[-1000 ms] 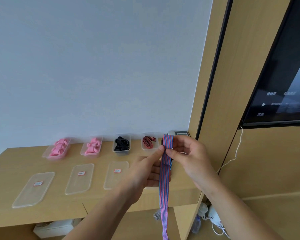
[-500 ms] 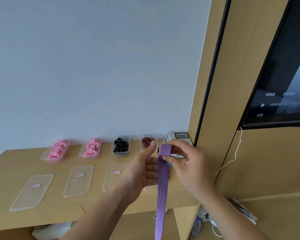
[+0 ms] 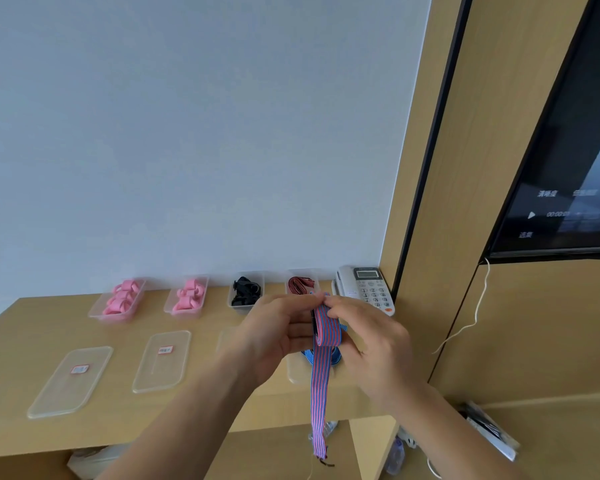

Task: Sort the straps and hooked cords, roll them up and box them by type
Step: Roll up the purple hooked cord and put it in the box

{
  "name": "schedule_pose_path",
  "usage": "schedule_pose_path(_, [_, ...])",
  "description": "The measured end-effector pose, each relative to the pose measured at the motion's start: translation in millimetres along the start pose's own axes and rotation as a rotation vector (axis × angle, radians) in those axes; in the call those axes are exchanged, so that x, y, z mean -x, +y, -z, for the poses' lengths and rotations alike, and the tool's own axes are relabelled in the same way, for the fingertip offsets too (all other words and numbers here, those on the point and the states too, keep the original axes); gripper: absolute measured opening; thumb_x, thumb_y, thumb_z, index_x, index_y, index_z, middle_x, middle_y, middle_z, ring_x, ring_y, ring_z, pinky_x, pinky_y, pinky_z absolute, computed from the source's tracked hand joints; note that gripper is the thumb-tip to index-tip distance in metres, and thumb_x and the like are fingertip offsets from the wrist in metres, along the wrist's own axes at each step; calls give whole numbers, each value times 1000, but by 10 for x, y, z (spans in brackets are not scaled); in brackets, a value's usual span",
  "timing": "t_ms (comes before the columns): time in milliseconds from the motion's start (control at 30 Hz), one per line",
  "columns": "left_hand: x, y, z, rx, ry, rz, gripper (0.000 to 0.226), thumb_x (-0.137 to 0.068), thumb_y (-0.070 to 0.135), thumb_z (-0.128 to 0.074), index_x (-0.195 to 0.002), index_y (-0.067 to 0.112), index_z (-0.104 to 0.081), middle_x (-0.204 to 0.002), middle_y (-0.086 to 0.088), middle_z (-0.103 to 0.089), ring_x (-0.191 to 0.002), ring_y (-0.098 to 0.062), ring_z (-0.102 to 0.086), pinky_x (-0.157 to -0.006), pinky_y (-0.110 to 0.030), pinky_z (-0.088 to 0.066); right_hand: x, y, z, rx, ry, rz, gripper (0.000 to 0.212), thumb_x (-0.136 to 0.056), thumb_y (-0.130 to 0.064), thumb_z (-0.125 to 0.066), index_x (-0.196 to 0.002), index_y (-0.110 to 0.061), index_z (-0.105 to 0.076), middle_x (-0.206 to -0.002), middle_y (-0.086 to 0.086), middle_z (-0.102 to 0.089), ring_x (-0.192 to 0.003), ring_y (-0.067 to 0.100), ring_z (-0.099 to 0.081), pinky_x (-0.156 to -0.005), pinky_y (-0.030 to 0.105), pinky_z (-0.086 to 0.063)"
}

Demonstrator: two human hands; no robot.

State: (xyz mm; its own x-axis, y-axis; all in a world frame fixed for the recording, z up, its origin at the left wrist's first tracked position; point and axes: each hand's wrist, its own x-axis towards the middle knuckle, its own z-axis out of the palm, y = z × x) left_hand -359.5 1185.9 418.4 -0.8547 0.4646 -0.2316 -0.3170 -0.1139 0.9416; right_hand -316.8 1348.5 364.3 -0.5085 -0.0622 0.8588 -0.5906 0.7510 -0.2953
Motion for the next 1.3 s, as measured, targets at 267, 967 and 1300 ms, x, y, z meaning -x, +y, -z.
schedule_pose_path(267, [-38,75,70,-16,-5,-53,25,-97,12,-63,-114,-4,-73,-103,-23,-75,-89,-31,-74,-97,-49,-57,-81,55,1,45,8,153,37,-79,23,-50,-101,1,-71,-118,6,-72,-115,21,-65,-99,31,-52])
schedule_pose_path(967, [83,136,136,-180,-27,-239,25,-104,4,-51,-123,6,-68,-117,-15,-74,-101,-34,-75,-88,-43,-61,-502,-123,55,-767,-318,-868,21,-88,3,-69,-107,-5,-74,-97,13,-77,-93,28,-74,-87,37,-59])
schedule_pose_path(1300, [66,103,43,-196,-11,-103,60,-89,59,-60,-109,5,-75,-107,-20,-75,-88,-23,-74,-98,-48,-58,-619,-99,90,-707,-162,-829,19,-86,2,-71,-102,-8,-72,-97,14,-75,-87,19,-71,-80,28,-56])
